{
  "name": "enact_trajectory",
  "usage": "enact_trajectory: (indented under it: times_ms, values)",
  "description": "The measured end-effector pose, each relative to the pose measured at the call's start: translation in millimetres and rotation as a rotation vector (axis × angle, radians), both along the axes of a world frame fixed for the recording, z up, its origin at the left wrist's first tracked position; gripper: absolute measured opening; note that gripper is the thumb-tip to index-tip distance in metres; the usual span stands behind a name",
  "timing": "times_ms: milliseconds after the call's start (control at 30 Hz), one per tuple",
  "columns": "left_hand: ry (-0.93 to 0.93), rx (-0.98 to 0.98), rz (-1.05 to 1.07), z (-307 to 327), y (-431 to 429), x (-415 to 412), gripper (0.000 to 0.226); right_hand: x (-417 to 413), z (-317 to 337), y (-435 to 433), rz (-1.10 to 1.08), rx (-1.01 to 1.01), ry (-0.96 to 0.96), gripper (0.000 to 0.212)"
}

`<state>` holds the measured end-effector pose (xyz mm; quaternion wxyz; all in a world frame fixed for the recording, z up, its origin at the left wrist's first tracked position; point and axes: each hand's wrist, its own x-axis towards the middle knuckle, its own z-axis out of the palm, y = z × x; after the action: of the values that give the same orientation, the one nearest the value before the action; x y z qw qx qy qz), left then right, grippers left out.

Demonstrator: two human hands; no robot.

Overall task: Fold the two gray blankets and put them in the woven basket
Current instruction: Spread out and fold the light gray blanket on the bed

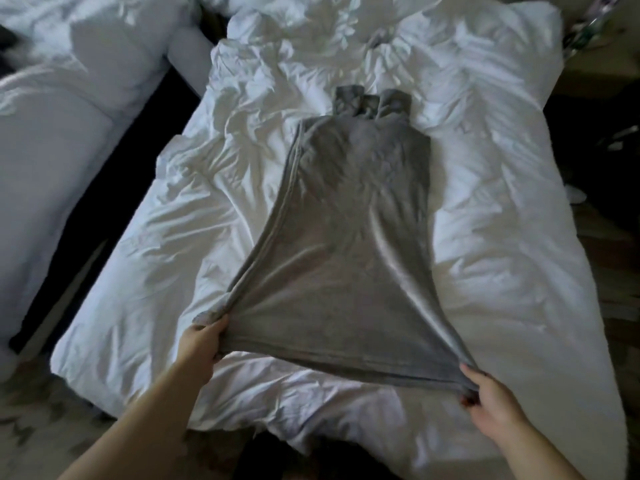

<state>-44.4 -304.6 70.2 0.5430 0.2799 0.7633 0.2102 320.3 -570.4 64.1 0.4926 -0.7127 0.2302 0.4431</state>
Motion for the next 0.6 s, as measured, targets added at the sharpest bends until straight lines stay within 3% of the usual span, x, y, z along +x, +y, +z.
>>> enact_trajectory:
  times_ms: [67, 233, 400, 600]
  values:
    - [0.126, 0.090, -0.093, 11.6, -12.8, -2.7, 0.016, 1.8, 8.0, -10.4, 0.003, -0.032, 0.003, 0.014]
    - [0.185, 0.307, -0.208, 37.3, -34.2, -9.5, 0.010, -3.5, 34.6, -19.8, 0.084, -0.069, -0.105, 0.014]
    - [0.236, 0.262, -0.348, 42.2, -45.5, -49.6, 0.016, -38.2, 52.5, -50.3, 0.048, -0.035, -0.292, 0.014]
    - [0.280, 0.262, -0.526, 28.2, -90.4, -121.5, 0.024, -122.9, 36.6, -130.1, -0.086, -0.052, -0.312, 0.011]
